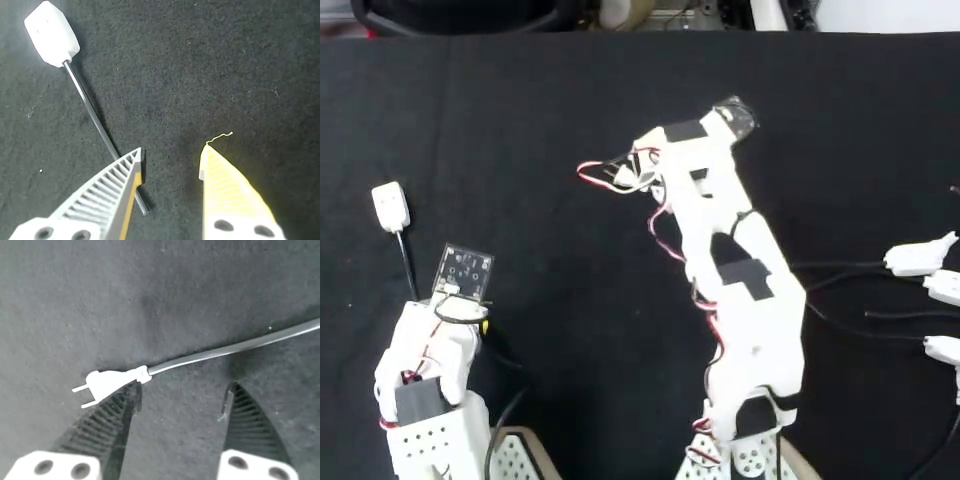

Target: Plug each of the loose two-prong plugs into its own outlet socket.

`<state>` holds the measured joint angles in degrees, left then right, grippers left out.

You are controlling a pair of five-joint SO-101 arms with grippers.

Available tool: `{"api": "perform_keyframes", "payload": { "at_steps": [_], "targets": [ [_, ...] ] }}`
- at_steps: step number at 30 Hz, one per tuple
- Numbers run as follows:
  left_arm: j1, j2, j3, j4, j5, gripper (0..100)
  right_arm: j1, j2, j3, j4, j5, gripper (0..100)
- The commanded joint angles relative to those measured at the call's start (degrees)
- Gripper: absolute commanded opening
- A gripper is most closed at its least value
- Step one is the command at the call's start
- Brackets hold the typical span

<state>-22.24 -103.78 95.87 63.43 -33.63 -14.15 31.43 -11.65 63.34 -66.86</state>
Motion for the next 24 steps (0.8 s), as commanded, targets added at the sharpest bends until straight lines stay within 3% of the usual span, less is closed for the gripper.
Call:
{"api": "perform_keyframes", "payload": {
  "at_steps": [1, 11, 17, 24],
  "targets": [
    [-0.1, -0.4, 0.3, 0.4, -0.6, 19, 1.8, 1.6, -2.6, -1.2, -1.1, 25.9],
    [-0.1, -0.4, 0.3, 0.4, -0.7, 19, 2.4, 6.2, -2.8, -0.8, -0.6, 25.4],
    [-0.1, -0.4, 0.3, 0.4, -0.7, 19, 2.5, 6.5, -2.5, -0.7, 1.8, 5.7],
    [0.0, -0.4, 0.3, 0.4, -0.7, 19, 4.3, 6.1, -3.1, 6.4, 8.4, 4.5]
  ]
}}
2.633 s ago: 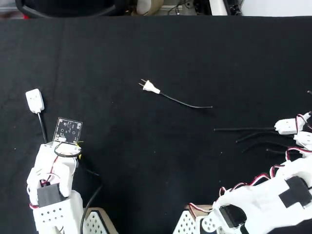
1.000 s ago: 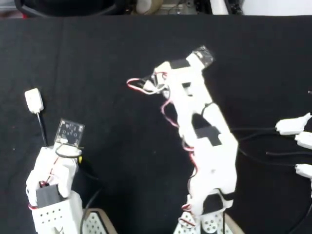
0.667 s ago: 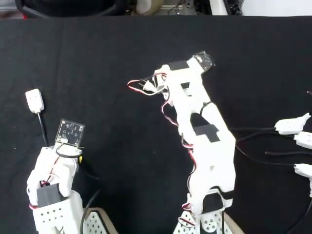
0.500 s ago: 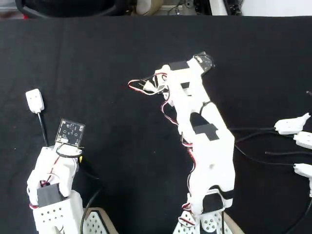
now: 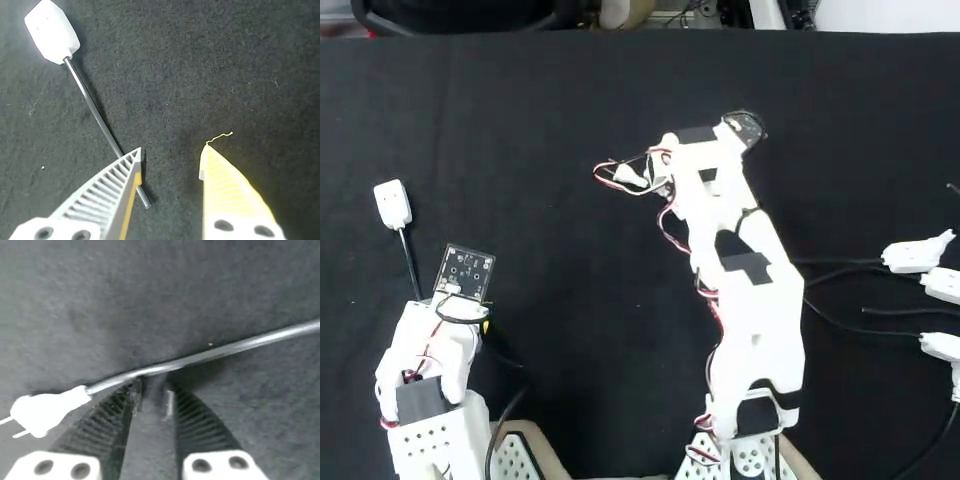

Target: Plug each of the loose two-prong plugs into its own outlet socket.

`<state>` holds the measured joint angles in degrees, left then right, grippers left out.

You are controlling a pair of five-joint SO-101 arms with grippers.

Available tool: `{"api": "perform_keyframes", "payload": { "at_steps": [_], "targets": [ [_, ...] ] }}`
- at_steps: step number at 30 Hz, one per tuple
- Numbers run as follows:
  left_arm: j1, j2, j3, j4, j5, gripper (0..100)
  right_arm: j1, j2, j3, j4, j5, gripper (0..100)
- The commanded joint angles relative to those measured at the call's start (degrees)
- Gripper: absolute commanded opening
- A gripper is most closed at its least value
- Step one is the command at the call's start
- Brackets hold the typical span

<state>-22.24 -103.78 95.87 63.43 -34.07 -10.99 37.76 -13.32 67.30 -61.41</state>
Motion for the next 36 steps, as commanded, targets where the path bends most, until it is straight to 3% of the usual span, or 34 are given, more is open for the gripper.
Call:
{"api": "perform_keyframes", "payload": {
  "at_steps": [1, 10, 16, 24, 32, 36],
  "targets": [
    [0.0, -0.4, 0.3, 0.4, -0.3, 19, 1.8, 0.0, -1.8, 3.7, 4.0, 4.1],
    [0.0, -0.4, 0.3, 0.4, -0.3, 19, 6.9, -0.2, -10.4, 15.8, 14.1, 1.6],
    [0.0, -0.4, 0.3, 0.4, -0.3, 19, 9.8, 0.1, -23.9, 26.8, 15.3, 2.1],
    [0.0, -0.4, 0.3, 0.4, -0.3, 19, 14.3, 2.6, -25.7, 28.2, 14.5, 20.1],
    [0.0, -0.4, 0.3, 0.4, -0.3, 19, 16.4, 14.5, -28.8, 24.3, 14.9, 10.0],
    [0.0, -0.4, 0.4, 0.4, -0.3, 19, 17.7, 18.0, -36.5, 27.2, 15.1, 4.7]
  ]
}}
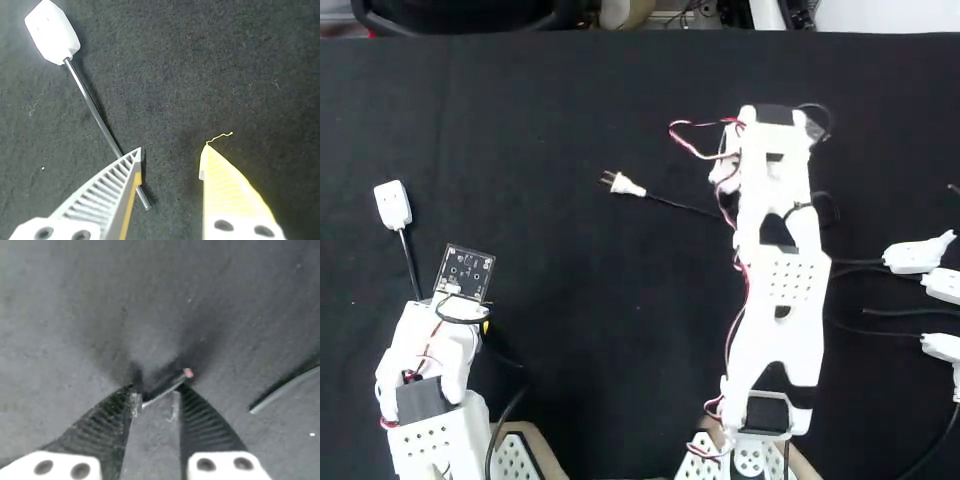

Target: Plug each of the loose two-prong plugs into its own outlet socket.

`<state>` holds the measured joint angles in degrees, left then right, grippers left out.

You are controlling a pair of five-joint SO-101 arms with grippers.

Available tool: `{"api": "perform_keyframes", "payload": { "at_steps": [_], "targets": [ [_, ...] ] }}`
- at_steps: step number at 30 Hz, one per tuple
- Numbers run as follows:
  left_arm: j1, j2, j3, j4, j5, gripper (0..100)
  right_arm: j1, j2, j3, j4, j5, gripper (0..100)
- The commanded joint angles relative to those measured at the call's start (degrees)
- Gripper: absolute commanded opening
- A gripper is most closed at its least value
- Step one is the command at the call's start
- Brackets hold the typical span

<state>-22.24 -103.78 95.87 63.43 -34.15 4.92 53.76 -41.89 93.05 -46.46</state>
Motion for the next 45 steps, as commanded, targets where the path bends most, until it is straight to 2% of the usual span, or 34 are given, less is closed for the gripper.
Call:
{"api": "perform_keyframes", "payload": {
  "at_steps": [1, 6, 12, 15, 28, 35, 38, 45],
  "targets": [
    [0.0, -0.4, 0.4, 0.4, -0.2, 19, 1.8, 2.7, -10.2, 2.7, 0.3, 3.2],
    [0.0, -0.4, 0.7, 0.4, -0.2, 19, 2.1, 4.7, -18.7, 7.4, 0.4, 1.2],
    [0.0, -0.4, 0.7, 0.3, -0.3, 19, 2.1, 5.1, -21.0, 7.6, 2.0, 1.2],
    [0.0, -0.4, 0.7, 0.3, -0.3, 19, 3.1, 5.1, -21.1, 7.7, 8.3, 1.2],
    [0.0, -0.4, 0.8, 0.3, -0.3, 19, 13.5, 2.4, -20.5, 7.9, 48.8, 1.2],
    [0.0, -0.4, 0.8, 0.3, -0.3, 19, 14.9, 0.0, -21.1, 7.7, 69.4, 1.4],
    [0.0, -0.4, 0.8, 0.3, -0.3, 19, 12.1, -0.7, -21.2, 7.1, 73.0, 1.5],
    [0.0, -0.4, 0.8, 0.3, -0.3, 19, 0.6, -0.4, -25.6, -0.5, 73.0, 1.5]
  ]
}}
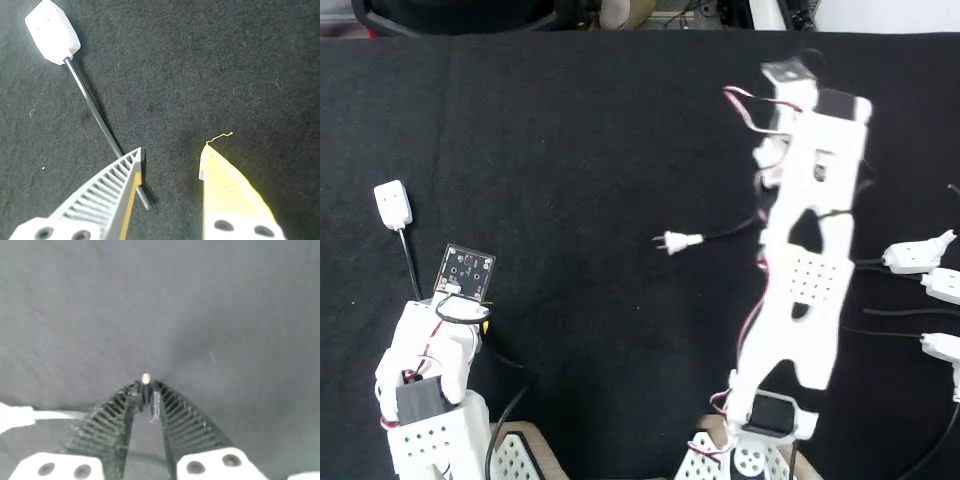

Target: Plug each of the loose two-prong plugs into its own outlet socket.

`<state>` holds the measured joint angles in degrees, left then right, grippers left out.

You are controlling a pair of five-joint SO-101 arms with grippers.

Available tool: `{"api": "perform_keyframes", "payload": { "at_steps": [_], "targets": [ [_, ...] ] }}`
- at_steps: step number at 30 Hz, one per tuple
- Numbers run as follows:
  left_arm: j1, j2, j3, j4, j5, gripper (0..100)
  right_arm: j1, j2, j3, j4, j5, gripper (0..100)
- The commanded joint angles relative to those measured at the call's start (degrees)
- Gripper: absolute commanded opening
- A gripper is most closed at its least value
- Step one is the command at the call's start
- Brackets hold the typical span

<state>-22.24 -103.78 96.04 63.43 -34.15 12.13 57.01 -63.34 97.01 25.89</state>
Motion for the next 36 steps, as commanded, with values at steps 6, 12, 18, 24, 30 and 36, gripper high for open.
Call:
{"api": "perform_keyframes", "payload": {
  "at_steps": [6, 12, 18, 24, 30, 36],
  "targets": [
    [0.0, -0.4, 0.7, 0.3, -0.3, 19, -15.0, -3.6, -5.3, -9.6, -4.9, 3.4],
    [0.0, -0.4, 0.7, 0.3, -0.3, 19, -15.5, -4.0, -5.3, -11.2, -19.5, 28.1],
    [0.0, -0.4, 0.7, 0.3, -2.0, 19, -16.2, -4.1, -9.4, 2.5, -22.9, 26.8],
    [0.0, -0.4, 0.7, 0.3, -2.1, 19, -15.1, -5.6, -7.8, 4.3, -30.5, 11.5],
    [0.1, -0.4, 0.7, 0.3, -2.1, 19, -18.9, -16.8, 15.3, 4.3, -36.7, 8.2],
    [0.1, -0.4, 0.7, 0.3, -2.1, 19, -22.1, -32.0, 40.5, 3.6, -42.6, 12.8]
  ]
}}
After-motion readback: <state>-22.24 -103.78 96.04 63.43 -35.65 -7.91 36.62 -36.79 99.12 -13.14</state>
